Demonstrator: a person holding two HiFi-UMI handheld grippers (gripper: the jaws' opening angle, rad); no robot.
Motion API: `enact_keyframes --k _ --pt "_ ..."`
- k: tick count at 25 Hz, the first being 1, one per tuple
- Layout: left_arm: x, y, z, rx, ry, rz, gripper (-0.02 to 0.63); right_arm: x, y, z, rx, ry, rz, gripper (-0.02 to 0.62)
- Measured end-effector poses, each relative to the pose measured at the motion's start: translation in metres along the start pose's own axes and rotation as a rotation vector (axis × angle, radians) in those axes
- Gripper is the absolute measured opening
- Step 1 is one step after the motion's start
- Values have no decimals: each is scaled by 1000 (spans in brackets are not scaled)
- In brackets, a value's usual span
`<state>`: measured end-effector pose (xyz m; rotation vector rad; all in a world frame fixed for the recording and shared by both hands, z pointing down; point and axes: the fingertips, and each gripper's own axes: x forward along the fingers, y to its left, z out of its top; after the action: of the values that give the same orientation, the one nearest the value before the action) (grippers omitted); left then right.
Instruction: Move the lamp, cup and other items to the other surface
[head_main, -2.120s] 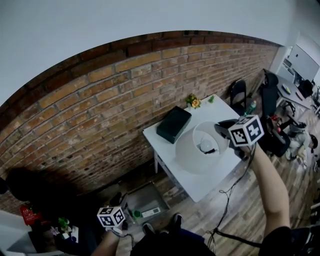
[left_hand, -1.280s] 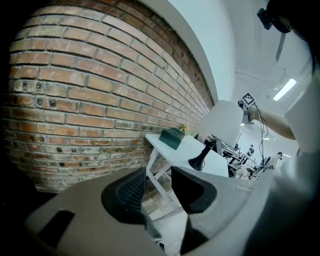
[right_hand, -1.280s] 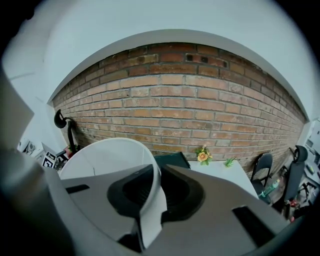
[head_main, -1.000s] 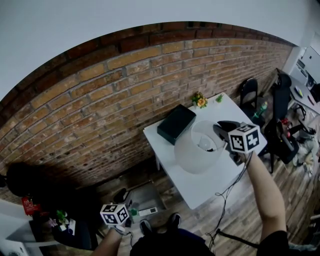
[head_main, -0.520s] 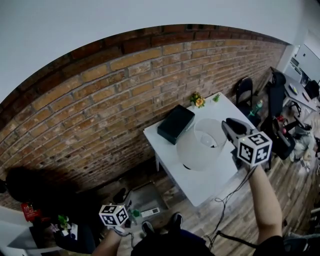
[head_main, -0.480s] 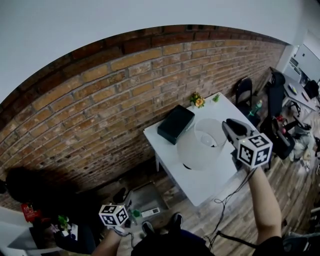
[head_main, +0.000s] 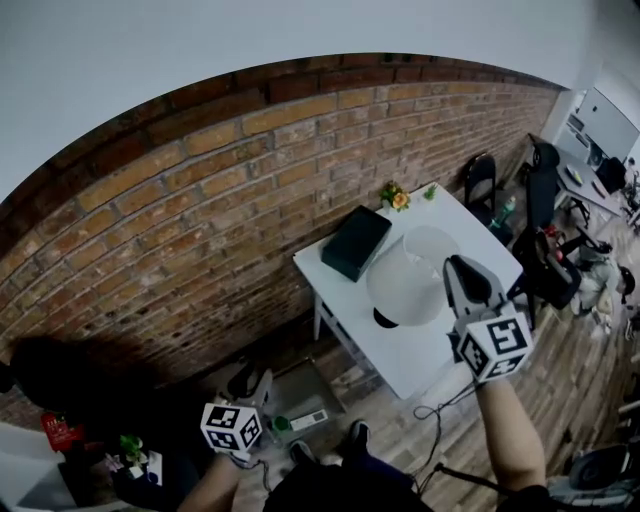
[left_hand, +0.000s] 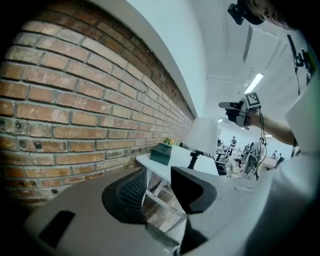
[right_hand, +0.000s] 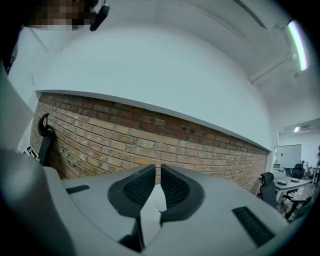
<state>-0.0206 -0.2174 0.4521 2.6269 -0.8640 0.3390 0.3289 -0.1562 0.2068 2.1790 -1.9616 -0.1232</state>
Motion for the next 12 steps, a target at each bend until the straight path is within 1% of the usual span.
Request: enact_keyframes --k 2,4,8,12 --pt "-9 6 8 40 -24 4 141 -5 21 -5 -4 -7 -4 27" --pt "-19 11 13 54 -46 4 136 -10 41 -12 4 -9 -4 5" --pt "-40 23 16 37 -78 17 126 -16 89 -23 25 -40 44 4" --pt "-57 35 12 31 -90 53 121 -21 128 -40 -21 -15 88 5"
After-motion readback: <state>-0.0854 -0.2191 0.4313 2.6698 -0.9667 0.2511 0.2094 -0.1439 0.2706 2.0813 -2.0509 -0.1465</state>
